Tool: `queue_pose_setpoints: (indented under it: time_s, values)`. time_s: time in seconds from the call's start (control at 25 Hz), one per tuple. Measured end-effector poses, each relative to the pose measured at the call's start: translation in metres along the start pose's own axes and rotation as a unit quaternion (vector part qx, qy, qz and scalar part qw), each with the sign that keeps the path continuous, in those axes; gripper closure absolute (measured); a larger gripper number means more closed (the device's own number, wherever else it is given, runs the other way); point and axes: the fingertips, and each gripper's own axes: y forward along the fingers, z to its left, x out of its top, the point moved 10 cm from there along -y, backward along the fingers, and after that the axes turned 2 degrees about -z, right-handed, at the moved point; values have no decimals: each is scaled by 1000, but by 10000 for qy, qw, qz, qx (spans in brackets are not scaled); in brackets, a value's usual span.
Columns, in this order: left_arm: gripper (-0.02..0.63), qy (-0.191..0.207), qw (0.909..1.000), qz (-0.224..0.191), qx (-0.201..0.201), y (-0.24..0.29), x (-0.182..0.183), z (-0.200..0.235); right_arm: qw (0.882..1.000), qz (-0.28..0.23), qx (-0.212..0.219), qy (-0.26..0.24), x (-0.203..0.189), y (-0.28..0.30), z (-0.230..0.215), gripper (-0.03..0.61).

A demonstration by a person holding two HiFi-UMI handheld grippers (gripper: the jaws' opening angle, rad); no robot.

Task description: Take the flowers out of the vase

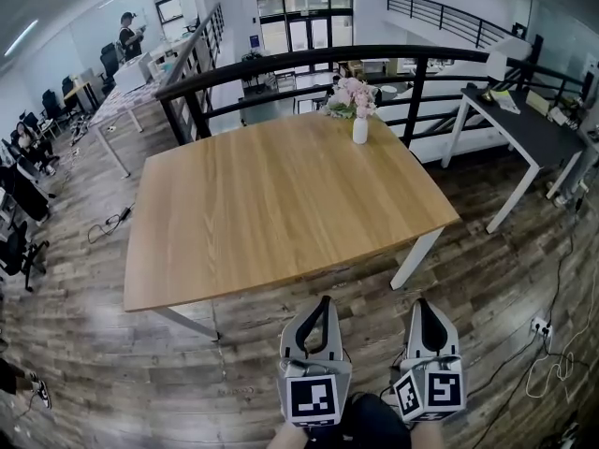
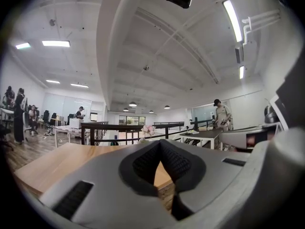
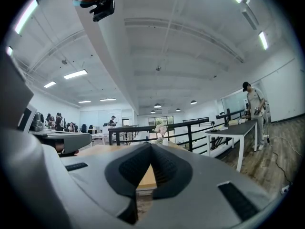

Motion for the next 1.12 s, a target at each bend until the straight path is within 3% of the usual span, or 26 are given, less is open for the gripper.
queue_pose_setpoints:
  time_s: [0.44, 1.12]
  values:
    - [578, -47, 9999, 94, 60, 33, -1, 3, 9999, 120, 58, -15, 0, 35, -11, 569]
    - [578, -58, 9987, 130, 480, 156, 7, -6, 9987, 109, 490, 67, 8, 160, -78, 569]
